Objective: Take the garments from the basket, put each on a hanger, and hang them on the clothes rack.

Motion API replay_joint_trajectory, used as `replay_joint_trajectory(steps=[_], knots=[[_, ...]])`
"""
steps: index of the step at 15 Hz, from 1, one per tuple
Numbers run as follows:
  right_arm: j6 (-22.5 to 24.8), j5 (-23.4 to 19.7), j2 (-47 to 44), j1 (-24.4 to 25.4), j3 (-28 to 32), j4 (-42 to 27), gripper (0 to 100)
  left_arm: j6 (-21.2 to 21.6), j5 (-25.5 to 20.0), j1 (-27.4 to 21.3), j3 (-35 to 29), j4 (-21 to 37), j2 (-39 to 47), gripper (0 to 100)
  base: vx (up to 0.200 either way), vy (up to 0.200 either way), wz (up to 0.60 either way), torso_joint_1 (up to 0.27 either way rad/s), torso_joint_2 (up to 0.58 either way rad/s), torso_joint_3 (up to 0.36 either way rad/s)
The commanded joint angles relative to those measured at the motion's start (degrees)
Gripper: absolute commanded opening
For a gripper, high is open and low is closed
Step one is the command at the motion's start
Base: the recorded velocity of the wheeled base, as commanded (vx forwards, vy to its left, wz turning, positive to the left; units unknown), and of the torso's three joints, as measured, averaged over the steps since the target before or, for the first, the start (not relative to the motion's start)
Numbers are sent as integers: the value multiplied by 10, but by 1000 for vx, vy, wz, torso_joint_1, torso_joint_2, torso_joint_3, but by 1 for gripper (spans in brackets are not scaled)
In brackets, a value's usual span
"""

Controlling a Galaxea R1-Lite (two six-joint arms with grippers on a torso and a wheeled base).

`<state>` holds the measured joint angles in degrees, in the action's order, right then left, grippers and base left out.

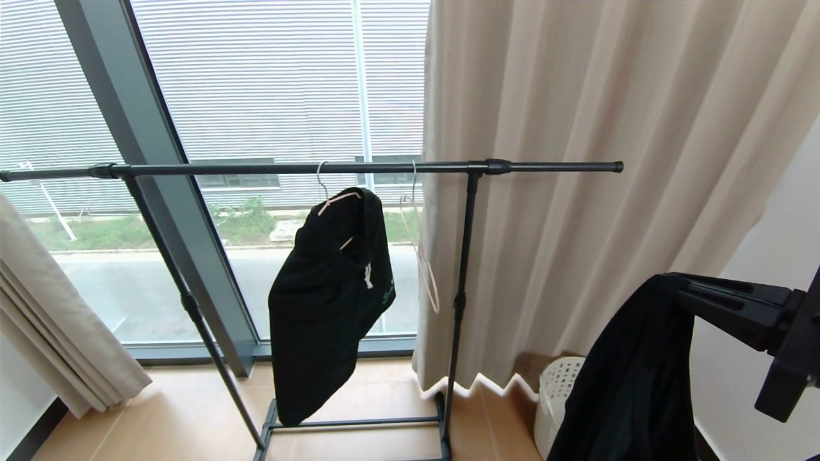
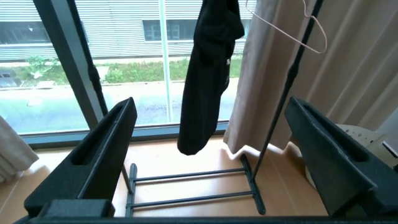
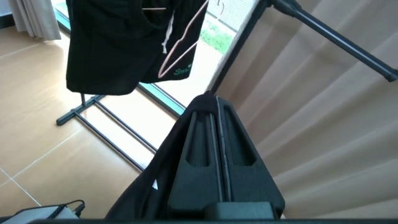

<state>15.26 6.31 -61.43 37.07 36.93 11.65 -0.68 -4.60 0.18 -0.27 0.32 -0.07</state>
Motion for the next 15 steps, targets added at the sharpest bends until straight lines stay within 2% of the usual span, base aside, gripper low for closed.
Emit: replay_joint_trajectory(steps=[1,4,6,13,15], knots=[[0,0,-1,0,0,0,0,0,-1,0,0,0,1,100,0,200,0,-2,-2,2],[0,0,-1,0,0,0,0,0,0,-1,0,0,1,100,-200,0,0,5,2,6],[0,0,-1,0,-1,0,0,0,0,0,0,0,1,100,-200,-200,0,10,10,7],[1,0,0,0,-16,0,0,3,-2,-2,-1,2,1,100,0,0,0,0,0,0],[19,1,1,0,-20,0,0,9,-4,-11,-1,3,23,100,0,0,0,0,0,0]])
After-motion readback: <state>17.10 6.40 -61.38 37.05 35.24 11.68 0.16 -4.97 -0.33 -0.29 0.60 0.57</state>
